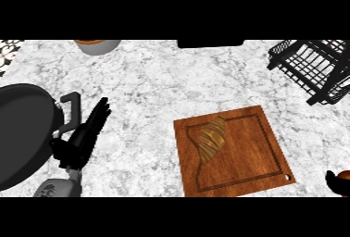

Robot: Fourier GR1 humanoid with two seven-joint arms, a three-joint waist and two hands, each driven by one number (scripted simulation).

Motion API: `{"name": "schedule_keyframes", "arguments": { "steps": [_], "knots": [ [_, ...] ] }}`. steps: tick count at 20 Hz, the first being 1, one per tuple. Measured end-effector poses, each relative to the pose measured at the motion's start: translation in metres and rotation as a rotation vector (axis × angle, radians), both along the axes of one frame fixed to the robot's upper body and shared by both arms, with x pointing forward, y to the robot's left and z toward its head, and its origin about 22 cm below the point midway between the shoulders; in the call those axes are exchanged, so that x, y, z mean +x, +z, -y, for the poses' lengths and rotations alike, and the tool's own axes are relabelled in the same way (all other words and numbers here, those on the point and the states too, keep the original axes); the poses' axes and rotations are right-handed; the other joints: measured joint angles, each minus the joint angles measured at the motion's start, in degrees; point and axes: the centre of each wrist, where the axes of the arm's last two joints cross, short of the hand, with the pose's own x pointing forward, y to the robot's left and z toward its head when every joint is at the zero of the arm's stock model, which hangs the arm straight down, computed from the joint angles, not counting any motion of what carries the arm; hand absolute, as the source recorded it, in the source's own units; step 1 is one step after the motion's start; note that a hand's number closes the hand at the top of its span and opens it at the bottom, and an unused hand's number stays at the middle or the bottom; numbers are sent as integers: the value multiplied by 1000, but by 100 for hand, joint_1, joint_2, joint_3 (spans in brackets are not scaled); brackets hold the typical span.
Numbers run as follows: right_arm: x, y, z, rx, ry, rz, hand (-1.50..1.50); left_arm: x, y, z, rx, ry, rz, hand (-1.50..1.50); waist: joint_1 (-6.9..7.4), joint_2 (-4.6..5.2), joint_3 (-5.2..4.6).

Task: Pick the tomato from the cutting board and place it in the tiered basket

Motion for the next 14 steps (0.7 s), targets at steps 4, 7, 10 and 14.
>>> {"name": "schedule_keyframes", "arguments": {
  "steps": [4, 7, 10, 14],
  "knots": [
    [-8, 45, 44, 72, -50, 211, 150, 0, 0, 5, -5, -3, -5, 0, 35, -21, -2],
    [-15, 78, 67, 70, -33, 357, 150, -2, -1, 6, -3, -14, -1, 0, 120, -9, -7],
    [-15, 112, 86, 48, -6, 438, 150, 0, 4, 17, -7, -28, 1, 0, 219, 7, -8],
    [-6, 161, 96, 51, 16, 495, 150, 2, 5, 14, -8, -44, 5, 0, 305, 26, -13]
  ]
}}
